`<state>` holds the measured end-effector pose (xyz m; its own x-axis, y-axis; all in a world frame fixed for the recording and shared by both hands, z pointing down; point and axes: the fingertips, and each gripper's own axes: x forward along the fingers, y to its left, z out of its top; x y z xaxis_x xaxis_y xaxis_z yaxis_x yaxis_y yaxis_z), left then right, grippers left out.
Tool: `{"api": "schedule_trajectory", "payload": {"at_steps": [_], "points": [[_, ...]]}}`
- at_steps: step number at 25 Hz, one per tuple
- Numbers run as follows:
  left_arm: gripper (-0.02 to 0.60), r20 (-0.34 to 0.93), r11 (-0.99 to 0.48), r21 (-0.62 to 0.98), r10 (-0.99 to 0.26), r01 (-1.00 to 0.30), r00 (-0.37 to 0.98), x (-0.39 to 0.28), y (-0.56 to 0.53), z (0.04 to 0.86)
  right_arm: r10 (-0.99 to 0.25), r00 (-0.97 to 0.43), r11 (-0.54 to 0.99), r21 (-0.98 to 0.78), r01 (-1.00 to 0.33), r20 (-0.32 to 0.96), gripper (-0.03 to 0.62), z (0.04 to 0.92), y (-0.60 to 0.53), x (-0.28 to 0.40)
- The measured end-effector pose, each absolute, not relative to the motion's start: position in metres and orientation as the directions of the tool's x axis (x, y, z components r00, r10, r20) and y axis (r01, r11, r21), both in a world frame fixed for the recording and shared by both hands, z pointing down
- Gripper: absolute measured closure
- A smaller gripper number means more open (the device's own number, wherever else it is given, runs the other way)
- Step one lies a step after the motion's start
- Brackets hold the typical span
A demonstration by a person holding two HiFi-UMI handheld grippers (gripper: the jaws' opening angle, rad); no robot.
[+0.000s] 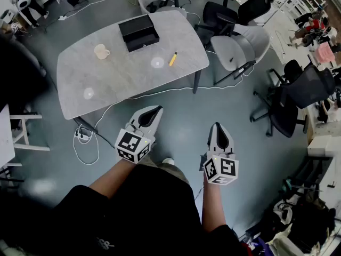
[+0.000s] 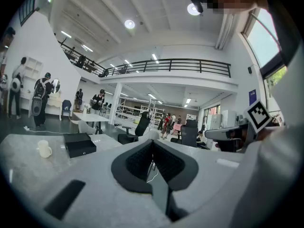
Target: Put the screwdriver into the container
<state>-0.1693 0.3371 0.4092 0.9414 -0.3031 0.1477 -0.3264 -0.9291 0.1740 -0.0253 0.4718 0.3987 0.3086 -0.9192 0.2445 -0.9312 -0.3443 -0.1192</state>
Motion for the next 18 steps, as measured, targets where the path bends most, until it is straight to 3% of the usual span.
{"api": "schedule_trajectory", "payload": {"at_steps": [6,18], "points": [[0.565,0.129,-0.917,0.174,-0.339,-0.358,0.932,-0.148,0.364,0.407,-0.932,0.240,-0.281,-0.125,-0.952,0.272,0.582,0.406,0.505,-0.010],[0.565,0.245,-0.942,0.173,-0.242,-0.288,0.939,-0.101,0.385,0.459,-0.939,0.194,-0.248,-0.165,-0.955,0.284,0.582,0.427,0.508,0.008]]}}
